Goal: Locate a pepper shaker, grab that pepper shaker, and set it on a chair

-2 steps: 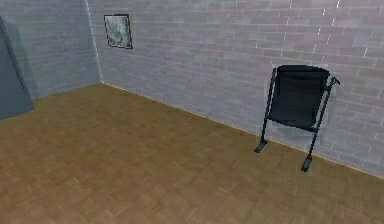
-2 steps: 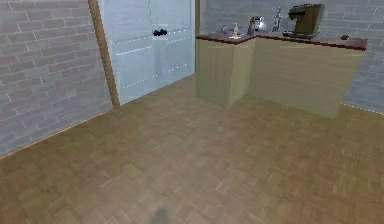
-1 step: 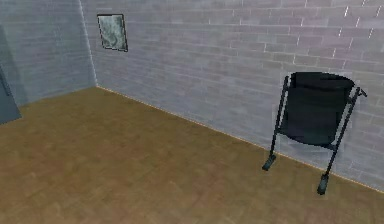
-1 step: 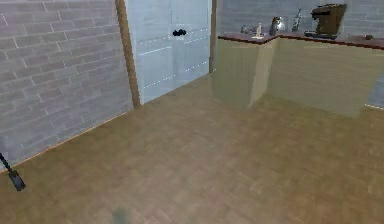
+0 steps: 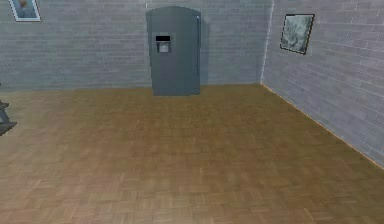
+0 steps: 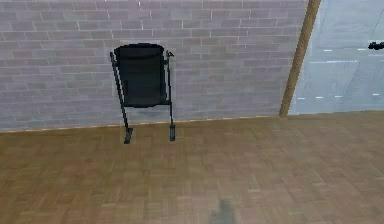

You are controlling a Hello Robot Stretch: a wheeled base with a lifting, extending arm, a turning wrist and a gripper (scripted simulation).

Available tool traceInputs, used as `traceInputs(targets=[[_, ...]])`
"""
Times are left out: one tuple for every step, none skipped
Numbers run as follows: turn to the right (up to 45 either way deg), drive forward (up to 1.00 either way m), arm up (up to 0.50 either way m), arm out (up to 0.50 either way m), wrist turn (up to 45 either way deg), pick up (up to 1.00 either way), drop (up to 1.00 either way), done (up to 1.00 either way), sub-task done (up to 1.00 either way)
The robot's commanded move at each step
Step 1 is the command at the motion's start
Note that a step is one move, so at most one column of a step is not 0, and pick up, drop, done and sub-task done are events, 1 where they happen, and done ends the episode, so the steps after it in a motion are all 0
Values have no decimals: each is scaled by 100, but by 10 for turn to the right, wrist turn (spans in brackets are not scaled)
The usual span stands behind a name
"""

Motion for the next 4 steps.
traceInputs(targets=[[-30,0,0,0,0,0,0,0,0],[0,50,0,0,0,0,0,0,0],[-420,0,0,0,0,0,0,0,0],[0,30,0,0,0,0,0,0,0]])
